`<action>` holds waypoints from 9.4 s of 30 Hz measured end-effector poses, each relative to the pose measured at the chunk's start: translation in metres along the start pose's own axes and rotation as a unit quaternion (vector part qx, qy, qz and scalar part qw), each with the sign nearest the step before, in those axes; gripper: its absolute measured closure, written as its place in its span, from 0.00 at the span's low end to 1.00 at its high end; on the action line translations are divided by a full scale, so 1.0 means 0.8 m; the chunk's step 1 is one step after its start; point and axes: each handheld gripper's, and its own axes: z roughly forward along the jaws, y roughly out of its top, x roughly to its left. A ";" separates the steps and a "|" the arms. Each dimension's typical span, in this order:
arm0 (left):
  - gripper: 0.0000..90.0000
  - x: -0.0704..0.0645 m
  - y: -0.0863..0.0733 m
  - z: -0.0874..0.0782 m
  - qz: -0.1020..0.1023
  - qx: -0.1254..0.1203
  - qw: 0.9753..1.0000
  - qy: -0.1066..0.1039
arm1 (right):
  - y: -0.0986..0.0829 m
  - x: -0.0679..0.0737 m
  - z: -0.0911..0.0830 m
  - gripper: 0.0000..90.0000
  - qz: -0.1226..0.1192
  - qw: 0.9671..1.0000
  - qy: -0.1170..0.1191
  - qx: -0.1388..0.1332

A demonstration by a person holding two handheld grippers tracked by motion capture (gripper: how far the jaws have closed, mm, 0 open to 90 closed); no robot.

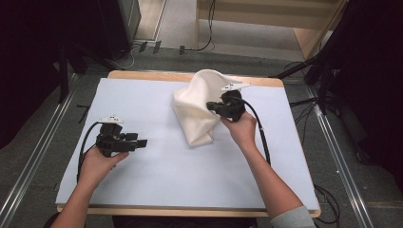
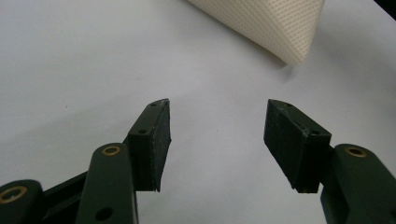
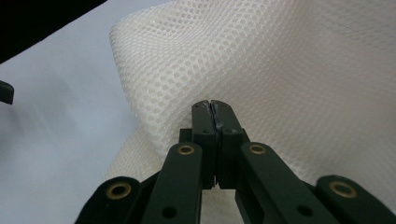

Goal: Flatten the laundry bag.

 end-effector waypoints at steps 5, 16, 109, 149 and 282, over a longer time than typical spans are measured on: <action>0.47 0.002 0.000 -0.001 -0.001 0.000 1.000 0.001 | -0.006 0.009 0.025 1.00 -0.004 1.000 0.005 0.021; 0.55 0.007 0.030 0.012 -0.023 -0.015 1.000 -0.008 | -0.030 0.031 0.043 1.00 -0.021 0.999 0.014 0.042; 0.95 -0.057 0.089 0.110 0.027 0.002 0.988 -0.154 | -0.137 0.094 -0.088 0.97 -0.074 0.993 0.061 0.067; 0.94 0.059 0.019 -0.014 -0.021 -0.043 0.997 -0.053 | -0.113 0.059 -0.117 0.98 -0.018 0.999 0.031 0.020; 1.00 0.137 0.040 0.004 -0.119 -0.024 0.988 0.090 | -0.084 0.099 -0.133 0.91 -0.100 0.994 0.039 0.020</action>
